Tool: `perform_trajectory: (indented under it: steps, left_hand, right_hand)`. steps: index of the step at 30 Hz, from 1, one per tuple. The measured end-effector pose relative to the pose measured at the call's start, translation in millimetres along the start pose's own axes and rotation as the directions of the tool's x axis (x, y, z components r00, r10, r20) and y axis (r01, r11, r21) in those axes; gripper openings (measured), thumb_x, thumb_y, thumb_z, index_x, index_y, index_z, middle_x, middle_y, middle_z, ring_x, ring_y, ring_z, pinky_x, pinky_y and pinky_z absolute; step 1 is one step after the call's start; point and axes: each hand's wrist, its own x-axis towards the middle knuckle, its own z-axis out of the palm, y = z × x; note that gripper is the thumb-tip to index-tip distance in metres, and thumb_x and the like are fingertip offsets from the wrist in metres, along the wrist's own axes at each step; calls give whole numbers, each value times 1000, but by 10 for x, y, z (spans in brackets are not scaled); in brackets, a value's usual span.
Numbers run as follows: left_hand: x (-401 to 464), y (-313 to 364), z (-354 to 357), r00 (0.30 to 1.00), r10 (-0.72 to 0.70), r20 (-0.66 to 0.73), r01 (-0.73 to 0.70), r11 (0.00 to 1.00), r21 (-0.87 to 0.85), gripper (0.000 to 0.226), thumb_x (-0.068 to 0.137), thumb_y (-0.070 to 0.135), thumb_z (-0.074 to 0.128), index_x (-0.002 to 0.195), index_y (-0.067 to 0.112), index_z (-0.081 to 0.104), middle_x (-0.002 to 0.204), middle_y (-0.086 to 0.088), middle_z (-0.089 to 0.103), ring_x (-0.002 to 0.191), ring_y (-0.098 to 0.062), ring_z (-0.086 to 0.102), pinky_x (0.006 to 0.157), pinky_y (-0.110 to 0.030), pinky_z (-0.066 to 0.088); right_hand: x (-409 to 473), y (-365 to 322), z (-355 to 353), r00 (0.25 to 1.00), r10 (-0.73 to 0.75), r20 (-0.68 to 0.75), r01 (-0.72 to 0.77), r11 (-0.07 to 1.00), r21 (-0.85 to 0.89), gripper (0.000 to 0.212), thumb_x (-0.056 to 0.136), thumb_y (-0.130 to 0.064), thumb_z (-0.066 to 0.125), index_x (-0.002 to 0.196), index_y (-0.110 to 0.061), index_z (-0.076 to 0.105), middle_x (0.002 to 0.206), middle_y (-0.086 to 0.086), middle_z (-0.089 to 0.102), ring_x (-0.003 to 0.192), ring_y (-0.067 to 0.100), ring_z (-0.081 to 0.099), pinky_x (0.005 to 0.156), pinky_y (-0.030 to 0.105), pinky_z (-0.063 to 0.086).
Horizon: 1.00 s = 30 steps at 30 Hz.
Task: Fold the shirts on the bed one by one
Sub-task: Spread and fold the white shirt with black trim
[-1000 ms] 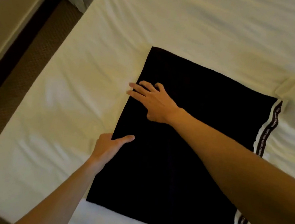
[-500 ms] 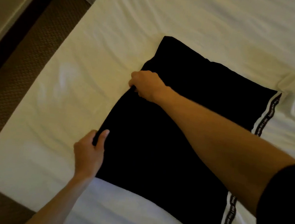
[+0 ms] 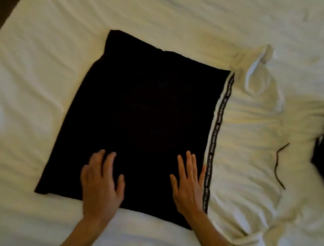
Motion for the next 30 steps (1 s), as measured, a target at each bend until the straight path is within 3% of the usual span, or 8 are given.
perform_trajectory:
  steps: [5,9,13,16,20,23,27,30]
  left_hand:
    - [-458,1076,669,844,411,345,-413,908,-70,62,100,42,40,157,28,23,167,-3,9,154,-23,6,121,-46,11]
    - [-684,1450,984,812,301,501,-388,918,76,71,96,49,48,158,37,15,167,1,-4,153,-25,-6,121,-58,6]
    - [-892,1828,1129,813,219,539,-330,936,119,81,91,42,57,158,32,13,167,-4,-2,153,-32,-4,115,-67,8]
    - [-1046,1989,1272,694,376,614,-496,868,28,76,94,57,37,152,50,-11,163,5,-25,149,-27,-26,113,-69,-3]
    - [-1135,1996,1356,684,353,638,-531,841,105,76,87,67,22,147,53,-22,160,8,-33,146,-28,-33,110,-69,-9]
    - [-1119,1998,1316,663,352,661,-567,812,136,81,86,68,28,152,49,-14,162,6,-28,148,-30,-29,110,-72,0]
    - [-1047,2077,1180,626,341,702,-554,827,92,76,82,81,18,151,55,-3,162,10,-27,148,-27,-30,112,-70,-2]
    - [-943,2208,905,689,513,513,-561,825,-71,67,87,80,21,125,42,62,145,10,53,145,-29,33,110,-69,17]
  right_hand:
    - [-734,855,-217,883,469,16,-468,883,-30,64,100,-54,12,157,-30,-6,166,2,-12,152,22,-12,118,61,-7]
    - [-1341,1547,-390,570,821,19,-821,570,-28,68,101,-54,25,159,-27,1,166,10,-6,152,32,-3,115,68,4]
    - [-1728,1804,-516,443,890,-105,-863,455,221,86,90,-44,61,157,-19,13,165,11,-7,150,33,3,116,63,14]
    - [-1863,1893,-527,63,998,-25,-818,66,571,104,75,-33,81,154,-15,15,160,12,5,139,44,24,105,57,35]
    - [-2013,1978,-491,-128,943,306,-474,-329,817,37,82,-19,73,113,-5,60,110,13,62,90,29,58,80,37,50]
    - [-2055,1873,-596,-125,944,306,-355,-330,874,13,87,-20,59,86,-7,61,87,12,64,84,33,60,69,39,48]
    - [-1912,1568,-1028,-65,991,116,-195,-126,973,34,89,-23,56,122,-17,62,107,-2,66,96,16,61,76,27,45]
    - [-1560,1293,-1504,19,989,-148,-17,149,989,42,89,-24,58,131,-23,56,97,-18,67,84,-4,64,66,10,47]
